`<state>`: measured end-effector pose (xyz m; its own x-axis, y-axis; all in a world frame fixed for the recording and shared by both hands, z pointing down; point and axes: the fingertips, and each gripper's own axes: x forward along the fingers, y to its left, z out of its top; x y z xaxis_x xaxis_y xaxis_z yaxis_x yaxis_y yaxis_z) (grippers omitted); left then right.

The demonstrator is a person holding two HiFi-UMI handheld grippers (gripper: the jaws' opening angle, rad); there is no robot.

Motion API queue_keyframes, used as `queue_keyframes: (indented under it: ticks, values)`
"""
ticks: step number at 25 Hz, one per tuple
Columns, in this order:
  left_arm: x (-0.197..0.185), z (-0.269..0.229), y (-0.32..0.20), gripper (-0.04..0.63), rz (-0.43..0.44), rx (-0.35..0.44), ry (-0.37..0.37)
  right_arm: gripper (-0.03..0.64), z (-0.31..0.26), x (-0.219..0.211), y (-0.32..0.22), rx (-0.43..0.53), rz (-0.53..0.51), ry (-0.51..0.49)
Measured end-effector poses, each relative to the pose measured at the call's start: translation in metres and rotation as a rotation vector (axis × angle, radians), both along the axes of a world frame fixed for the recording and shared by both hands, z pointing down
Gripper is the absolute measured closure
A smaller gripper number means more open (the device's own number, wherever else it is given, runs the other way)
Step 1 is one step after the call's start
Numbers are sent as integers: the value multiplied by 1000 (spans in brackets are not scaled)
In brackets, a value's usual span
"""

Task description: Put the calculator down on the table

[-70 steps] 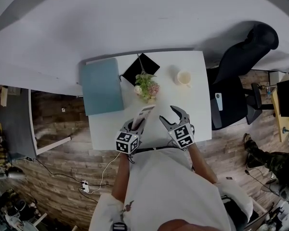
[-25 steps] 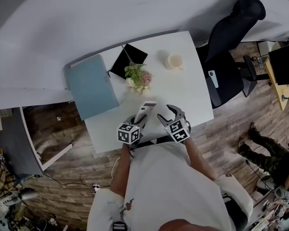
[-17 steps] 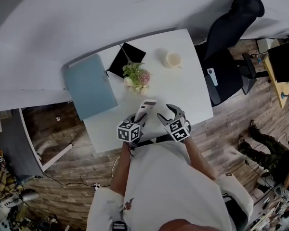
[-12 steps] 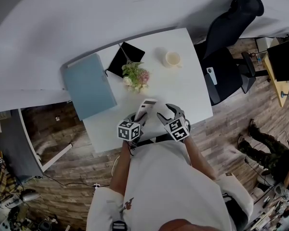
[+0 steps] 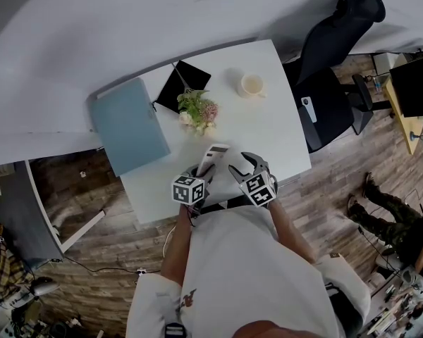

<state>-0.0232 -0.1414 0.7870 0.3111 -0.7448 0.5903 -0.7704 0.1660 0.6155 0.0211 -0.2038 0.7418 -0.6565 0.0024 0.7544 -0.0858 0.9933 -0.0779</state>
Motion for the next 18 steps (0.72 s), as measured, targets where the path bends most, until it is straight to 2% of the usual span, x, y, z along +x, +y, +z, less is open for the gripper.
queue_keyframes:
  ticks: [7, 18]
  values:
    - [-1, 2, -2, 524, -3, 6, 19, 371, 1, 1, 1, -6, 9, -5]
    - [-7, 4, -3, 494, 0, -4, -56, 371, 1, 1, 3, -3, 8, 2]
